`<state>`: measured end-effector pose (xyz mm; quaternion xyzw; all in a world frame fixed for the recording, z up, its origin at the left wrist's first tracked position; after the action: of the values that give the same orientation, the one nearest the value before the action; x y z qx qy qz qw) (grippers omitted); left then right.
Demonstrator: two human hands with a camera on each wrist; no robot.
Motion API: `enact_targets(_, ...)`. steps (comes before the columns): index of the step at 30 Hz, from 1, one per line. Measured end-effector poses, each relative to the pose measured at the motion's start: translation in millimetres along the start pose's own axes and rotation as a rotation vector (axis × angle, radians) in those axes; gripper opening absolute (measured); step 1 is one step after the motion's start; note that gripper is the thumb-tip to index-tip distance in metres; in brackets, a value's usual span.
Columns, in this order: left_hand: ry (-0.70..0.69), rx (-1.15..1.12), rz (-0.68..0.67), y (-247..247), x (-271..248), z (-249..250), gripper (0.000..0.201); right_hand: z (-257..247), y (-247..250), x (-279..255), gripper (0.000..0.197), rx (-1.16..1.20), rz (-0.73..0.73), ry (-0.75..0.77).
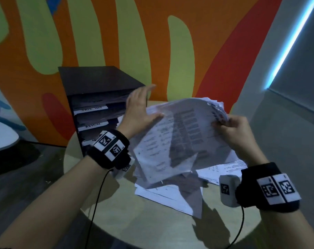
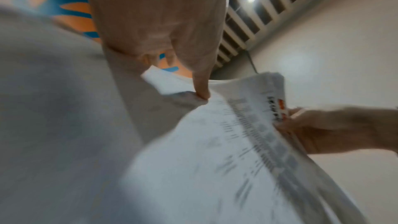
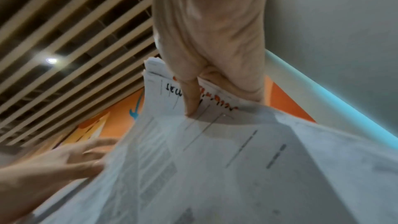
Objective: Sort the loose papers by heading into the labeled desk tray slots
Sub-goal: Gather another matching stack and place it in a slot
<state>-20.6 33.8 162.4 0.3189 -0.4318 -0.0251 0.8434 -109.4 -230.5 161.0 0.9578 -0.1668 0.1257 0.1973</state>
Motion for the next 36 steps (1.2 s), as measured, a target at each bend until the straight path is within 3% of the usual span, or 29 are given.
enact_targets(3,0.327,-0.242,0.095,21.7,-29.7,-40.7,0.113,22.0,-1.8,-7.5,0.022,0.194,0.027,-0.118)
enact_targets(5,0.434,-0.52,0.129,26.9,-43.9,-54.2,0.123,30.2,-8.2,-13.0,0.01,0.303,0.038,-0.165)
enact_targets(7,0.458,-0.717,0.103,24.0,-51.8,-57.2,0.106,34.8,-16.0,-17.5,0.013,0.383,0.062,-0.188)
enact_targets(9,0.432,-0.771,0.084,19.3,-55.5,-51.7,0.063,38.1,-21.3,-17.9,0.016,0.432,0.074,-0.188)
enact_targets(11,0.398,-0.799,0.111,17.5,-55.5,-49.1,0.039,39.5,-23.7,-17.1,0.018,0.442,0.082,-0.17)
enact_targets(13,0.385,-0.803,0.127,17.0,-55.2,-49.8,0.031,43.9,-25.5,-15.8,0.015,0.467,0.06,-0.154)
enact_targets(15,0.41,-0.792,0.122,11.9,-59.4,-55.2,0.037,51.3,-27.7,-16.9,0.016,0.473,0.04,-0.156)
enact_targets(18,0.491,-0.725,0.075,-4.3,-74.8,-68.5,0.044,73.7,-33.9,-20.0,0.032,0.356,-0.002,-0.21)
enact_targets(21,0.527,-0.705,-0.013,-21.3,-91.1,-78.4,0.028,95.0,-46.3,-23.3,0.028,0.213,-0.059,-0.309)
enact_targets(24,0.52,-0.537,-0.061,-18.5,-92.8,-80.7,0.037,98.0,-52.2,-22.3,0.004,0.11,-0.034,-0.327)
enact_targets(25,0.497,-0.433,-0.029,-10.0,-88.7,-80.8,0.043,95.9,-51.8,-20.6,0.008,0.093,-0.016,-0.315)
enact_targets(29,0.072,0.149,0.321,61.0,-57.7,-56.1,0.042,84.1,-45.6,-20.4,0.006,0.122,-0.025,-0.29)
enact_targets(31,0.005,0.41,0.418,93.3,-45.5,-52.3,0.045,91.1,-44.9,-24.0,0.015,0.189,-0.052,-0.397)
enact_targets(34,0.161,0.688,0.286,121.9,-33.0,-76.6,0.048,110.5,-49.5,-35.9,0.017,0.264,-0.157,-0.659)
enact_targets(36,0.201,0.702,0.152,123.6,-35.0,-103.3,0.044,126.2,-56.7,-43.3,0.015,0.281,-0.222,-0.803)
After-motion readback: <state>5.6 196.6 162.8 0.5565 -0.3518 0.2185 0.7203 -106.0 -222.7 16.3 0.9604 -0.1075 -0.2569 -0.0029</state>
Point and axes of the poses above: each hand's wrist, its own x-axis towards the middle knuckle, its own y-axis out of the back of the hand, z = x × y, the point moved 4 cm from there along x, towards the middle knuckle, and after that the axes turned 8 degrees about -y, right-handed, at the moved point
